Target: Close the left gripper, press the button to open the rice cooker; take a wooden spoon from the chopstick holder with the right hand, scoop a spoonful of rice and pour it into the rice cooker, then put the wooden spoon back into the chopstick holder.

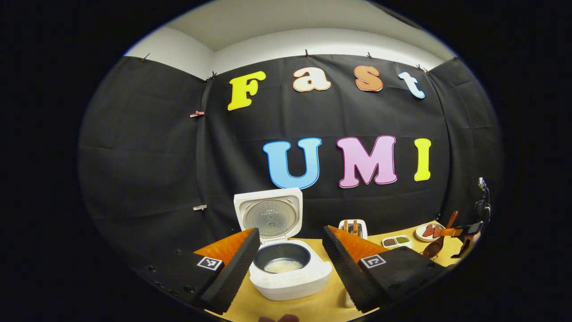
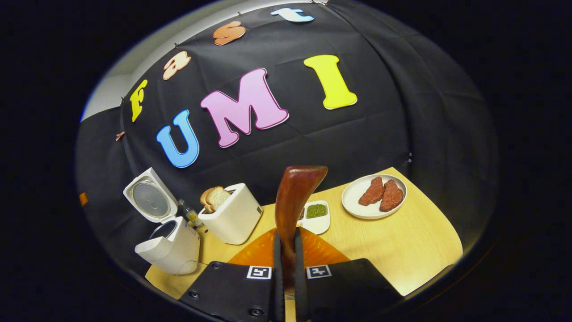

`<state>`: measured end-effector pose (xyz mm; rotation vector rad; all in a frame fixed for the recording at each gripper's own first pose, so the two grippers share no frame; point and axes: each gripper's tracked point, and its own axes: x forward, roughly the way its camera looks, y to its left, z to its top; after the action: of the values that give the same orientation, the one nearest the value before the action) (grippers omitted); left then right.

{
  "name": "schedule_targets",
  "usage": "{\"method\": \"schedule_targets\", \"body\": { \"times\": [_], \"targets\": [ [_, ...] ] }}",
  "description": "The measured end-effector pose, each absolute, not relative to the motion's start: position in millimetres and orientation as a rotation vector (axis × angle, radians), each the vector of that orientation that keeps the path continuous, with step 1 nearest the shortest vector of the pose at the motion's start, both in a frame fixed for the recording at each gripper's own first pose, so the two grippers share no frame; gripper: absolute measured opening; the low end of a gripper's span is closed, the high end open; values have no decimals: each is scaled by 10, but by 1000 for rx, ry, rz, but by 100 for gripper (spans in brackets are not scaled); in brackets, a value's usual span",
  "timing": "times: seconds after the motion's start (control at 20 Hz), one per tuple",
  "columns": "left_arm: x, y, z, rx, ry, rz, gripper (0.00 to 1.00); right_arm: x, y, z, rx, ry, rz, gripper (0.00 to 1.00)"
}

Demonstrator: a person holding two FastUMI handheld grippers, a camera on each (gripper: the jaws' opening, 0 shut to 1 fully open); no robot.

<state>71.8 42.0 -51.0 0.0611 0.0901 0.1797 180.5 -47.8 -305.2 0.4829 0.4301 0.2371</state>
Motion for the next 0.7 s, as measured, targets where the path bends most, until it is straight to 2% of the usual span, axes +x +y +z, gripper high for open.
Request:
{"method": "schedule_targets", "body": {
  "times": [0.35, 0.5, 0.7],
  "targets": [
    [627, 731, -559, 48, 83, 121, 96, 1328, 361, -2394, 411, 370, 336, 13],
    [623, 810, -588, 43, 89, 89, 97, 1201, 672, -2524, 308, 401, 331, 13],
    [594, 942, -667, 26, 115, 64, 97, 1135, 937, -2777, 267, 445, 260, 13]
  ]
}}
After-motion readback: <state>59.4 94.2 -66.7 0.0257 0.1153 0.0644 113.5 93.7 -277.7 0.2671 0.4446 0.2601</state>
